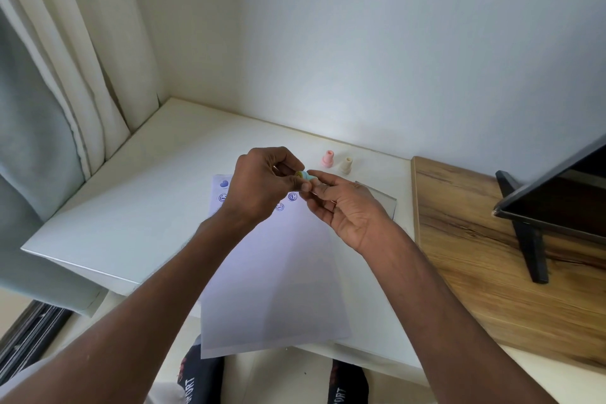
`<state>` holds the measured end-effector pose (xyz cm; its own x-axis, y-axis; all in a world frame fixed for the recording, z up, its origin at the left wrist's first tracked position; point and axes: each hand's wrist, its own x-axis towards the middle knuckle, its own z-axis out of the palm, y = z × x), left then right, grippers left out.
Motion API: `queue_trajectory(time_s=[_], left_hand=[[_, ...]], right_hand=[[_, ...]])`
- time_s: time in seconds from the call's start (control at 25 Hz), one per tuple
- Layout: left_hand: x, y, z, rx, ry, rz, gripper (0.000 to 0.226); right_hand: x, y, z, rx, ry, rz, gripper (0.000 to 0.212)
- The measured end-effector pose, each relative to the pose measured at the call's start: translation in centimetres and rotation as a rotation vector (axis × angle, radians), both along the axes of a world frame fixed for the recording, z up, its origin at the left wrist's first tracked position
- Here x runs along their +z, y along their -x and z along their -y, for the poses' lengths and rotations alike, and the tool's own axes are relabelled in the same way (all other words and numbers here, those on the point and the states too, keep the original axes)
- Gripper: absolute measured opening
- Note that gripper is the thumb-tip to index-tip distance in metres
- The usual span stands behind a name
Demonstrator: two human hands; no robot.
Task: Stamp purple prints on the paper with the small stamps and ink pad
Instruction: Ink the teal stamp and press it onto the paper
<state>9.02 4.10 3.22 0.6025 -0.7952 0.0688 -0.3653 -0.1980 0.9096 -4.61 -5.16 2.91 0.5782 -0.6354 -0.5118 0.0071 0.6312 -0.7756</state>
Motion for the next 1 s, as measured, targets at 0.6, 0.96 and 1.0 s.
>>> queue_trajectory(time_s=[0.6,0.96,1.0], left_hand=[[-1.5,-5.0,-3.3,-0.046,-0.776,0.454,0.079],[-2.2,-5.0,-4.0,-0.185,-1.022,0.441,0.119],[-2.3,-4.9,-3.9,-0.187,-1.028,0.433,0.118]], right_hand=[[0.0,-2.5,0.8,-0.214,0.112,-0.124,0.009],[-1.0,-8.3,4.7,0.121,1.387,-0.87,0.019],[-1.1,-9.0,5.4,0.192,1.454,-0.935,0.02]])
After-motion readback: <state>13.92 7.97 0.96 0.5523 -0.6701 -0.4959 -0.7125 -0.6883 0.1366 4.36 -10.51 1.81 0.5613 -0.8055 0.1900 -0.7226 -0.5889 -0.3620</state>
